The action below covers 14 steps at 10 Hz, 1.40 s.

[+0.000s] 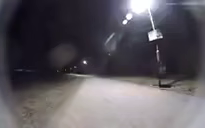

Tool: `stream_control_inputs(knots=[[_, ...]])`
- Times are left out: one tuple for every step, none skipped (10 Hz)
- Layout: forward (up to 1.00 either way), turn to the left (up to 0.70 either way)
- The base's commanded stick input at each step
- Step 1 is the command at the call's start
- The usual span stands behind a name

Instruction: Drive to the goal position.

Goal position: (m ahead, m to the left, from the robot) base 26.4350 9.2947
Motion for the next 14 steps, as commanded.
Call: stream_control_inputs(knots=[[1.00,0.00],[1.00,0.00],[1.00,0.00],[1.00,0.00],[1.00,0.00],[1.00,0.02],[1.00,0.18],[1.00,0.27],[1.00,0.24],[1.00,0.06],[1.00,0.00],[1.00,0.00],[1.00,0.00],[1.00,0.00]])
